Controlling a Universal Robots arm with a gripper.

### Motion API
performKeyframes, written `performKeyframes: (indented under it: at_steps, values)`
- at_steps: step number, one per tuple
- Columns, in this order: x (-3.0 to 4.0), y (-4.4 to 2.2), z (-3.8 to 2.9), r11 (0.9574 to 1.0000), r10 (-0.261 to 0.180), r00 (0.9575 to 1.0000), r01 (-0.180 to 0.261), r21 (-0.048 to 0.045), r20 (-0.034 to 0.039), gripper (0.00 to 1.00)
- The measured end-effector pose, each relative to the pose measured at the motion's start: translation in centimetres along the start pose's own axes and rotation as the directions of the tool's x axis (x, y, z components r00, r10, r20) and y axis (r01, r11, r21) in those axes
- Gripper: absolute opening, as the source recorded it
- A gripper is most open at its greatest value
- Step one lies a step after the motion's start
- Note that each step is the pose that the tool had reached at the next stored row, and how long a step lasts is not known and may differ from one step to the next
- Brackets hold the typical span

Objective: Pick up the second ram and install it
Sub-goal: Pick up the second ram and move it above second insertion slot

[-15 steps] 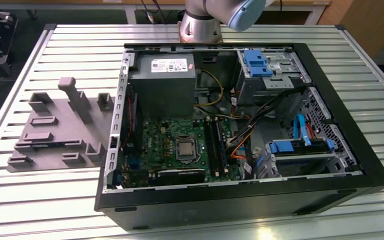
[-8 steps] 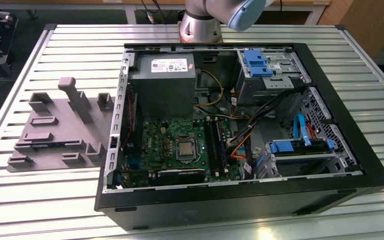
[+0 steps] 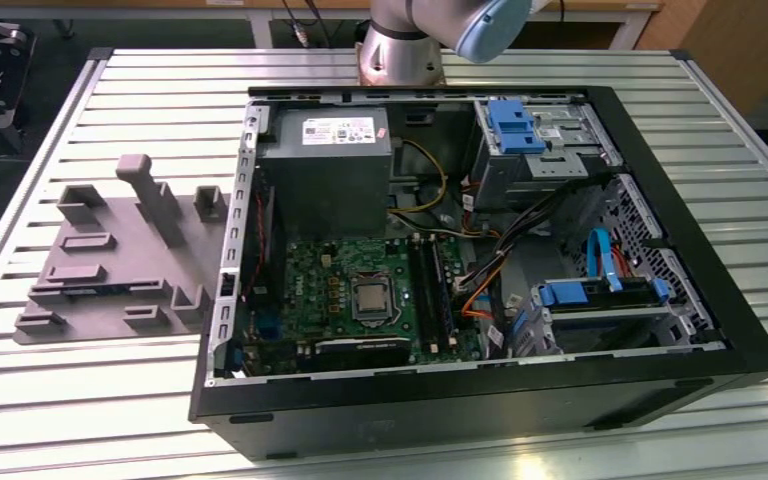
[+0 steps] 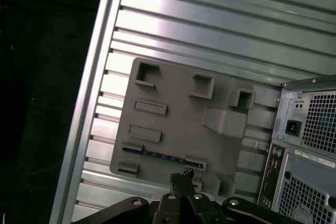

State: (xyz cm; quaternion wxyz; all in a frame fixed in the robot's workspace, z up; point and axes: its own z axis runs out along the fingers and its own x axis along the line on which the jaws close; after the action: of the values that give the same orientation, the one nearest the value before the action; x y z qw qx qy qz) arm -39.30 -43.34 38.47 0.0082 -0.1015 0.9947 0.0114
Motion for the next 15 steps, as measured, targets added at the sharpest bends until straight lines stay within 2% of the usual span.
performKeyframes:
  at_steps: [15]
  values:
    - [0.0,0.0,0.0,0.9997,-0.023,0.9997,0.023,-0.0005,-0.0005,0.11]
